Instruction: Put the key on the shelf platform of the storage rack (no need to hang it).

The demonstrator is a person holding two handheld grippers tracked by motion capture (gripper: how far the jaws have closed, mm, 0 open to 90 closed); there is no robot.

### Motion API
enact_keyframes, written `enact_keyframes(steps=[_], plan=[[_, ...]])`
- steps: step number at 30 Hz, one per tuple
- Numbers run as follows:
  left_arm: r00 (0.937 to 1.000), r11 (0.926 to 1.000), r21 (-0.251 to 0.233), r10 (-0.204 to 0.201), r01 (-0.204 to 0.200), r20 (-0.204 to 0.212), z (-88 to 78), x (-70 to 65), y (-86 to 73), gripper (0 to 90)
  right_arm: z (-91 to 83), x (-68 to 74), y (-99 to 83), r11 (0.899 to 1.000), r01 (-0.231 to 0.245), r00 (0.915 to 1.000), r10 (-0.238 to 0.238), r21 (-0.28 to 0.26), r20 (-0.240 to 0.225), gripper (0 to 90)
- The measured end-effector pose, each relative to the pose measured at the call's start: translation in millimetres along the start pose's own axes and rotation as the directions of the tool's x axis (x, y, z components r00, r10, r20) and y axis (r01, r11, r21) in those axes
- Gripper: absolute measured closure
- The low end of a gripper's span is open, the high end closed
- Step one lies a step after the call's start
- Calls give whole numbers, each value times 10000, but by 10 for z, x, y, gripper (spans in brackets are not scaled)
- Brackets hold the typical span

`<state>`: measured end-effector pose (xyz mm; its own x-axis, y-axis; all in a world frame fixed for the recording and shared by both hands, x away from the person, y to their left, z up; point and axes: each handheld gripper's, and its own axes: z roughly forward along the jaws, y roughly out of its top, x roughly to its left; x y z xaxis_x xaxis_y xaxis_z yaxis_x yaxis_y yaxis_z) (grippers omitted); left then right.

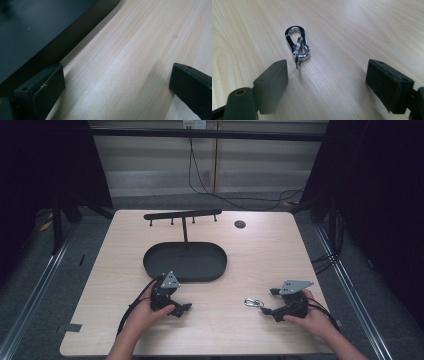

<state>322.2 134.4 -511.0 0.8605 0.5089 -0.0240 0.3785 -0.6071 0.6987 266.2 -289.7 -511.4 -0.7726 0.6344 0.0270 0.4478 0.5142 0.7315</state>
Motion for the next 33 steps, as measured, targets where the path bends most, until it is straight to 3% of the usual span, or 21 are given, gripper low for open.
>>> enact_keyframes(steps=[10, 16, 18, 21, 22, 33], plan=[[10000, 10000, -2, -6, 6, 0, 0, 0, 0, 0, -2, 3, 2, 10000, -20, 10000, 20, 27, 17, 179], [10000, 10000, -6, -11, 11, -2, 0, -1, 0, 0, -30, 18, 99, 9954, 74, 10000, -71, 958, -36, 227], [10000, 10000, -2, -6, 6, -3, 0, 0, 0, 0, -46, 9, 187, 9850, 87, 9999, -64, 1722, -140, 289], [10000, 10000, 0, -2, 2, -4, 0, 0, 0, 0, -44, 0, 240, 9768, -102, 9996, 157, 2140, -239, 310], [10000, 10000, -8, -14, 14, -2, 1, -1, 0, 0, -38, -6, 305, 9654, -112, 9988, 230, 2606, -422, 332], [10000, 10000, -14, -21, 21, 0, 1, -1, 0, 0, -9, 21, 575, 9446, 56, 9975, 177, 3283, -679, 394]])
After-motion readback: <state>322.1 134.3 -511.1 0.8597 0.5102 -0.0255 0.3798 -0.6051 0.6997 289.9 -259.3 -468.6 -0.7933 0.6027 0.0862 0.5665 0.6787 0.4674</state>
